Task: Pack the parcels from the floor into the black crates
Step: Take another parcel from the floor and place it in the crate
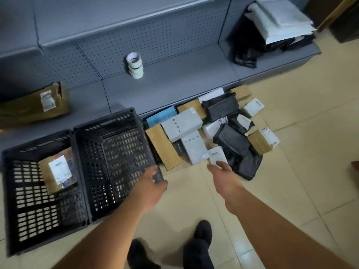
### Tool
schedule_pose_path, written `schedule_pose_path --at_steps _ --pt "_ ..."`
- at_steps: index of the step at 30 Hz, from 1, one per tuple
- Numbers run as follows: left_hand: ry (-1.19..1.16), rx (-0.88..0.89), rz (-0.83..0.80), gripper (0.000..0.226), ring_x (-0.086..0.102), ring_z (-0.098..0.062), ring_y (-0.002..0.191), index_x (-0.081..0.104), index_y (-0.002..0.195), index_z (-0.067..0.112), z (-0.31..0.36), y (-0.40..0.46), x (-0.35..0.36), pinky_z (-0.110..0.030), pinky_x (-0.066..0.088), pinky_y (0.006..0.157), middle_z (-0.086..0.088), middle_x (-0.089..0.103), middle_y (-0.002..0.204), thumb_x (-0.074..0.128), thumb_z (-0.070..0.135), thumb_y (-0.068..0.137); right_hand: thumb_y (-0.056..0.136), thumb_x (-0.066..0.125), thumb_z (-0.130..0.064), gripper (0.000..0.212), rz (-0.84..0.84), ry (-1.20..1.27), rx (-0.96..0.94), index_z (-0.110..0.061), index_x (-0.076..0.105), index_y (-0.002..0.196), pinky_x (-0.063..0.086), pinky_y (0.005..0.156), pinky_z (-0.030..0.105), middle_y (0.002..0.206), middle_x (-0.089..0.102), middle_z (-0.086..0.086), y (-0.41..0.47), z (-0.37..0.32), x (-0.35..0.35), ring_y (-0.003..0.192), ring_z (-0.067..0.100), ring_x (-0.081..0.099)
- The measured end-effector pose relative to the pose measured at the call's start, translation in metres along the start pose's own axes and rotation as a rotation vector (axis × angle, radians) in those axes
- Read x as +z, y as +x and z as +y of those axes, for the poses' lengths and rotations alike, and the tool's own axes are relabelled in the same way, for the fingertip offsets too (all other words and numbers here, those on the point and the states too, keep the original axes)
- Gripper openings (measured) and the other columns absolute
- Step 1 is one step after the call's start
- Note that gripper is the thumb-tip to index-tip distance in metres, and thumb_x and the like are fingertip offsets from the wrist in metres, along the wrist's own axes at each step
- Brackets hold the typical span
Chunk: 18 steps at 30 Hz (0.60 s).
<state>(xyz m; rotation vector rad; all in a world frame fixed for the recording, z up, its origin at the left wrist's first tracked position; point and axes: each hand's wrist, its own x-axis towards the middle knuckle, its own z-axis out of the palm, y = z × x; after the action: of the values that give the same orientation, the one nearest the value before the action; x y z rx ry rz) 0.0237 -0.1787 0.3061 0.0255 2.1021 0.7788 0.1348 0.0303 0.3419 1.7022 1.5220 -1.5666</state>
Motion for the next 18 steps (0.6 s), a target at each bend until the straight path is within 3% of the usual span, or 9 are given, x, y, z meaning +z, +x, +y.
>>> schedule_pose_path --at_steps 4,6,9,11,13,14,17,18 --pt "-0.032 0.003 -0.012 0.06 0.061 -0.013 0.109 0.041 0.151 0.03 0.035 0.022 0.025 -0.029 0.053 0.09 0.001 0.055 0.146 0.064 0.034 0.096 0.093 0.051 -0.054 0.051 0.011 0.041 0.033 -0.046 0.04 0.141 0.043 0.1 0.046 0.126 0.058 0.001 0.03 -0.014 -0.021 0.114 0.031 0.056" --pt "-0.053 -0.053 -0.031 0.065 0.059 -0.022 0.121 0.035 0.155 0.029 0.045 0.036 0.028 -0.032 0.049 0.098 0.001 0.051 0.151 0.062 0.039 0.096 0.093 0.051 -0.055 0.051 0.0 0.044 0.031 -0.045 0.041 0.141 0.043 0.097 0.045 0.128 0.058 0.0 0.045 -0.022 -0.022 0.114 0.031 0.056" --pt "-0.064 -0.109 -0.04 0.066 0.059 -0.037 0.125 0.033 0.156 0.032 0.053 0.06 0.03 -0.039 0.052 0.093 0.002 0.049 0.153 0.058 0.043 0.096 0.094 0.048 -0.054 0.049 -0.001 0.01 0.011 -0.042 0.044 0.141 0.045 0.098 0.046 0.131 0.056 0.002 0.068 -0.036 -0.022 0.115 0.032 0.056" --pt "-0.076 -0.141 -0.041 0.065 0.059 -0.036 0.125 0.034 0.156 0.032 0.059 0.077 0.03 -0.049 0.05 0.104 0.003 0.051 0.151 0.058 0.043 0.096 0.095 0.049 -0.053 0.047 -0.009 0.008 0.022 -0.041 0.046 0.14 0.045 0.099 0.046 0.131 0.057 0.003 0.082 -0.047 -0.021 0.114 0.031 0.056" --pt "-0.097 -0.174 -0.05 0.065 0.057 -0.029 0.126 0.033 0.156 0.031 0.064 0.096 0.03 -0.049 0.046 0.109 0.002 0.051 0.151 0.057 0.042 0.097 0.094 0.051 -0.054 0.047 -0.007 0.025 0.028 -0.042 0.046 0.14 0.045 0.101 0.046 0.128 0.058 0.002 0.097 -0.06 -0.019 0.114 0.028 0.056" --pt "-0.103 -0.18 -0.054 0.065 0.056 -0.025 0.125 0.032 0.157 0.031 0.068 0.108 0.03 -0.044 0.046 0.107 0.002 0.05 0.152 0.056 0.041 0.097 0.094 0.051 -0.054 0.047 -0.005 0.029 0.024 -0.042 0.047 0.139 0.045 0.101 0.046 0.127 0.059 0.001 0.106 -0.067 -0.018 0.114 0.027 0.056" --pt "-0.111 -0.192 -0.064 0.065 0.057 -0.014 0.106 0.029 0.157 0.031 0.076 0.137 0.025 -0.026 0.046 0.077 0.003 0.049 0.152 0.055 0.04 0.098 0.093 0.051 -0.054 0.047 -0.001 0.018 0.018 -0.042 0.049 0.138 0.045 0.097 0.045 0.128 0.059 -0.001 0.135 -0.085 -0.012 0.113 0.026 0.056" --pt "-0.107 -0.196 -0.063 0.065 0.055 -0.014 0.104 0.029 0.158 0.031 0.076 0.146 0.024 -0.024 0.043 0.075 0.003 0.049 0.151 0.055 0.039 0.098 0.093 0.051 -0.054 0.047 -0.007 0.012 0.015 -0.041 0.049 0.138 0.045 0.098 0.046 0.129 0.059 -0.003 0.144 -0.089 -0.009 0.114 0.026 0.056"
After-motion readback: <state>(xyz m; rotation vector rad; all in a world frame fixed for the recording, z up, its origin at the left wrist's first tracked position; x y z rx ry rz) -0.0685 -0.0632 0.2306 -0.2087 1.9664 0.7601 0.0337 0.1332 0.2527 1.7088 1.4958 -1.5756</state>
